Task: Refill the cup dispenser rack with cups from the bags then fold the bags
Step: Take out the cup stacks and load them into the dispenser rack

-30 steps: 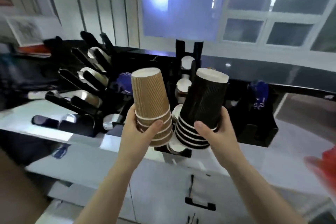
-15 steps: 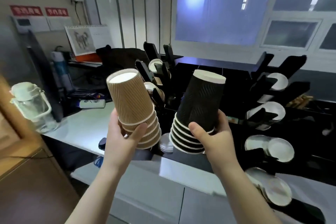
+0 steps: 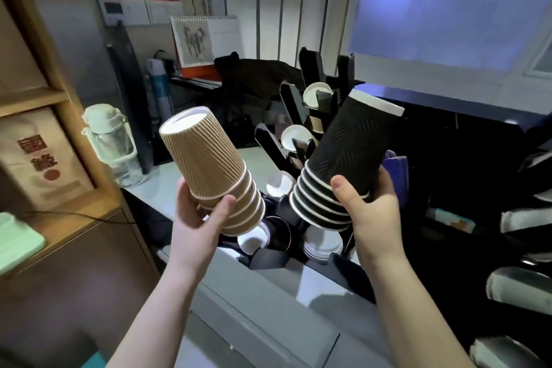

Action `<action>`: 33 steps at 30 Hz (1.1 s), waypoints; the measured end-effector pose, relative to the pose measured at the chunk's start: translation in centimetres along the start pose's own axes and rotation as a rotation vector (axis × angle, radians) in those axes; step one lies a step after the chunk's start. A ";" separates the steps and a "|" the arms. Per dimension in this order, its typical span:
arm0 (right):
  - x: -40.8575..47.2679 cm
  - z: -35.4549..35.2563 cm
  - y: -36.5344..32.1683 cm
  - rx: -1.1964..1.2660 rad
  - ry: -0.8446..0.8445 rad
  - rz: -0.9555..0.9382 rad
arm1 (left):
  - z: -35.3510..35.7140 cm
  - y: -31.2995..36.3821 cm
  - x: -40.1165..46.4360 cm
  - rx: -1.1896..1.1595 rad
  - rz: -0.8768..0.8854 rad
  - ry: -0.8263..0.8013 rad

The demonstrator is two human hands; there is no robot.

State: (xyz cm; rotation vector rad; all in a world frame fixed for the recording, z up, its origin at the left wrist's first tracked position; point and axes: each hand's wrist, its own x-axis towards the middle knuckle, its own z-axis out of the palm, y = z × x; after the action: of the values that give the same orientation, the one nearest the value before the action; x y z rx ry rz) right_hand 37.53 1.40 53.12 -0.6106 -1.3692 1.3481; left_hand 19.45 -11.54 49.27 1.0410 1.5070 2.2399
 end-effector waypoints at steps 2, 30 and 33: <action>-0.2 0.3 0.1 0.005 -0.064 0.021 | -0.4 -0.2 0.2 0.004 0.014 0.032; -7.7 12.0 7.5 -1.056 0.059 -0.202 | -10.0 -3.0 7.9 -0.081 -0.108 -0.256; -8.2 12.5 8.1 -1.096 0.115 -0.166 | -10.1 -3.5 8.3 -0.081 -0.129 -0.296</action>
State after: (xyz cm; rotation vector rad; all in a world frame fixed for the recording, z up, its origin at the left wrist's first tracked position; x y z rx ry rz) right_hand 26.17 -8.83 45.60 -1.2180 -1.9584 0.3175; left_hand 6.08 -12.56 47.55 1.1555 1.3083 1.9421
